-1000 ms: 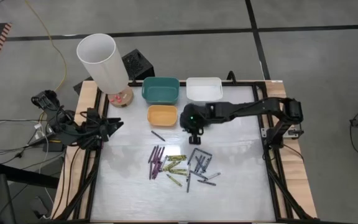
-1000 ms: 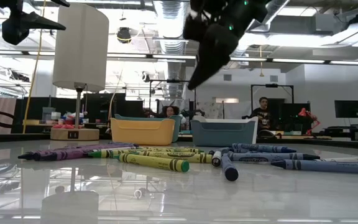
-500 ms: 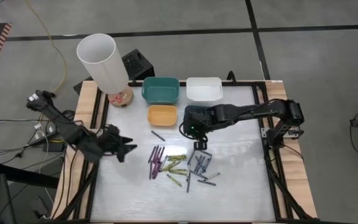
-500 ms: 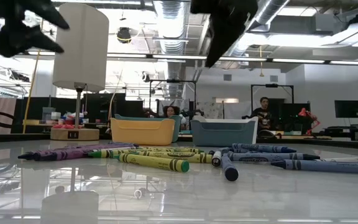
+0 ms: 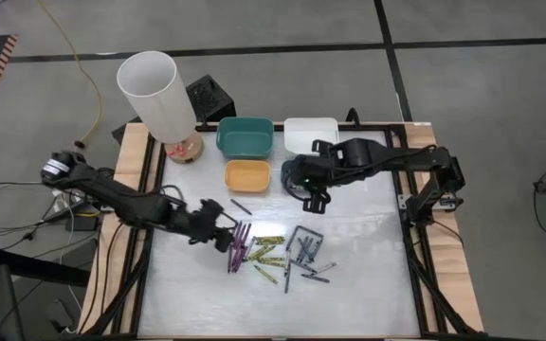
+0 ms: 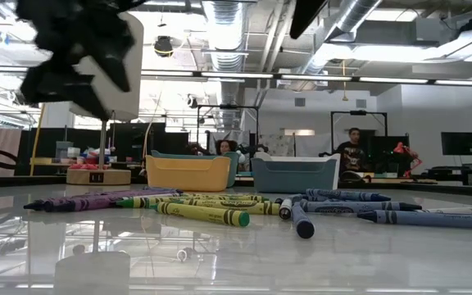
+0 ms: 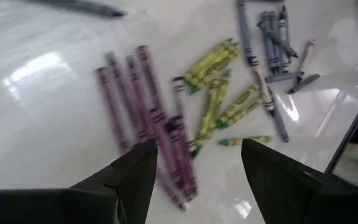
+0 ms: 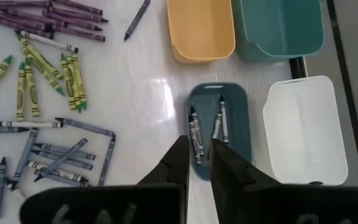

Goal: Sort crayons
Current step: Put the black crayon into the blue bin

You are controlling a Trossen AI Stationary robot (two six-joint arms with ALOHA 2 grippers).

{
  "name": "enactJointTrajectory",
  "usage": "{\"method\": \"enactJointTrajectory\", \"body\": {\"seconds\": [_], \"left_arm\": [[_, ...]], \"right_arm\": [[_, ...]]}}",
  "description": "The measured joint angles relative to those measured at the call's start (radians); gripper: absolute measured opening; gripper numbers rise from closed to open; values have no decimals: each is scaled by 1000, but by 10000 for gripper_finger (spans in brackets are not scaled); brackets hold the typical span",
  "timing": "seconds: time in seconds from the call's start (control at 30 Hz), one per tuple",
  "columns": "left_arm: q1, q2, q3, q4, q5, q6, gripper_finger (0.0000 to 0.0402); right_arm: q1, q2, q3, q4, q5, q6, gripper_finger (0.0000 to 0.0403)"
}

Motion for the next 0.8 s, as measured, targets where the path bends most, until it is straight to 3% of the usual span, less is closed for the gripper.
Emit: {"method": "enactJointTrajectory", "body": {"seconds": [0.37,0.8], "left_arm": [[40,404,368,-234,14,123,226],[93,560,426,-259,66,156,226]], "right_arm": [[-18,-4,31,-96,24,-27,56],[-17,-79,32,-141,32,-27,56]]}}
